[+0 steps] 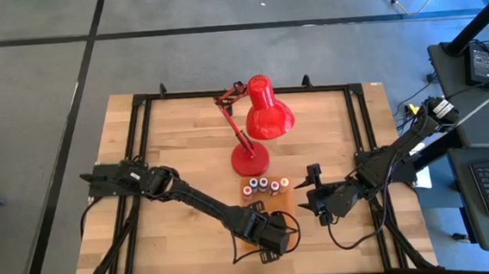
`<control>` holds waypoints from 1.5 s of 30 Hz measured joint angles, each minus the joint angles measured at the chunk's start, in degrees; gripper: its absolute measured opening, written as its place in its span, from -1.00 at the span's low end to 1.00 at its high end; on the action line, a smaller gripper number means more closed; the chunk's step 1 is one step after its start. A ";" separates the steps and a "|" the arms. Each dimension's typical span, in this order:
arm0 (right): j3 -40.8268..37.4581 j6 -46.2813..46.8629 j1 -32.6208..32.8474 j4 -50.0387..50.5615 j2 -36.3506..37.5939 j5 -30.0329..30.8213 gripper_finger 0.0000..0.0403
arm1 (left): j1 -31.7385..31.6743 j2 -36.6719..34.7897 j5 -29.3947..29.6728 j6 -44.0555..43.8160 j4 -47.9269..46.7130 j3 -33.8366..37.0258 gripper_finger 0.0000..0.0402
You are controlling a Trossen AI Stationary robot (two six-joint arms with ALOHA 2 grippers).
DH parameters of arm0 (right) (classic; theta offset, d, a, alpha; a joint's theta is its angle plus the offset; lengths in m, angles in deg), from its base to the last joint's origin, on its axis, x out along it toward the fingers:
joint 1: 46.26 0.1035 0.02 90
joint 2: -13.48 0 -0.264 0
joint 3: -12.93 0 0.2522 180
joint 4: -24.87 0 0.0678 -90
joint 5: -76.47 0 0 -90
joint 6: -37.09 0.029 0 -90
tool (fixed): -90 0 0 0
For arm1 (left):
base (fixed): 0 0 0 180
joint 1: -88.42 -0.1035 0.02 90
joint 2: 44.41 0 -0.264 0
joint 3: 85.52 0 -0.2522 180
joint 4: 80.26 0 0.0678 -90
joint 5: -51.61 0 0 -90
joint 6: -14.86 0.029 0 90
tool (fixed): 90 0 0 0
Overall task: Pick & Place food coloring
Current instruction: Put the green food coloring bottle into the orange bin
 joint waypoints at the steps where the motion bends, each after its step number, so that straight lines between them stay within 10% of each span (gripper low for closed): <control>1: 0.00 0.00 0.00 -0.01 0.00 0.00 0.31 | 0.00 0.00 0.01 -0.02 -0.02 0.00 -0.06; 45: 0.00 0.02 0.01 -0.11 0.02 0.07 0.31 | -1.31 4.46 -3.01 -2.40 -1.79 -0.02 -0.37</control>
